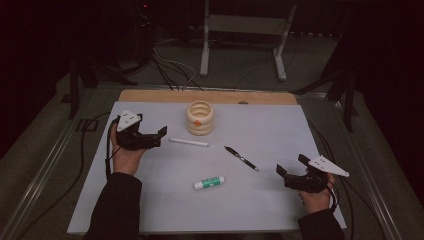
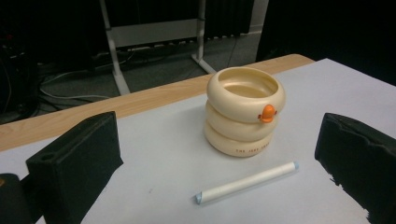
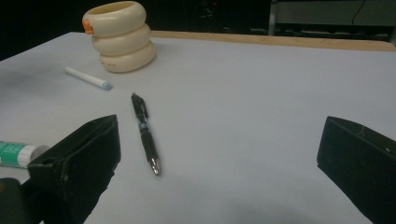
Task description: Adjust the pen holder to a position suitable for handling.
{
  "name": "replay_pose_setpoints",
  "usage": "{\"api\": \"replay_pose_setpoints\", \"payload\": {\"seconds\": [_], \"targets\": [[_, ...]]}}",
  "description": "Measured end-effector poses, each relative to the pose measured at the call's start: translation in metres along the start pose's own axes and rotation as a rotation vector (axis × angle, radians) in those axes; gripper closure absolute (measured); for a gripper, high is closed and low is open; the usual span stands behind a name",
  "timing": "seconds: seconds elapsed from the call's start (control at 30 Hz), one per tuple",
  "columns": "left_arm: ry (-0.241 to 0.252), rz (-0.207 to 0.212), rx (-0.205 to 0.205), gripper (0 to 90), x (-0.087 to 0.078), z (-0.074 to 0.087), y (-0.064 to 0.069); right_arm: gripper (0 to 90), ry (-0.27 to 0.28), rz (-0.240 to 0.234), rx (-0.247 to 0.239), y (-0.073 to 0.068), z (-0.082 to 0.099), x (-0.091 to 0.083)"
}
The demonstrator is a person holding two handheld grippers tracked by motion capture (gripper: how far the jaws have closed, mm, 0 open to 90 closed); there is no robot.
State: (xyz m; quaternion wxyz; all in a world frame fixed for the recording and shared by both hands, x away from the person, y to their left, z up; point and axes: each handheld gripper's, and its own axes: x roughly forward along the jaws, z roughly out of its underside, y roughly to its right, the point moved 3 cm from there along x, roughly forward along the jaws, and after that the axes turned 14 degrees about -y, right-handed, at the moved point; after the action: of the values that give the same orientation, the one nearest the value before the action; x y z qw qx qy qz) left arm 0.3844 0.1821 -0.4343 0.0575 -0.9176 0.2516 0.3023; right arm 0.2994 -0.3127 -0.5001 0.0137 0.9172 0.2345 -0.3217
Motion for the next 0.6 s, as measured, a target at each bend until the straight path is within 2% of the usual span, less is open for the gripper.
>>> {"api": "replay_pose_setpoints", "payload": {"seconds": [0.6], "targets": [[-0.036,-0.013,-0.022,0.5,0.027,-0.02,-0.001,0.0,-0.002,-0.001,0.004,0.001,0.0,0.001]]}}
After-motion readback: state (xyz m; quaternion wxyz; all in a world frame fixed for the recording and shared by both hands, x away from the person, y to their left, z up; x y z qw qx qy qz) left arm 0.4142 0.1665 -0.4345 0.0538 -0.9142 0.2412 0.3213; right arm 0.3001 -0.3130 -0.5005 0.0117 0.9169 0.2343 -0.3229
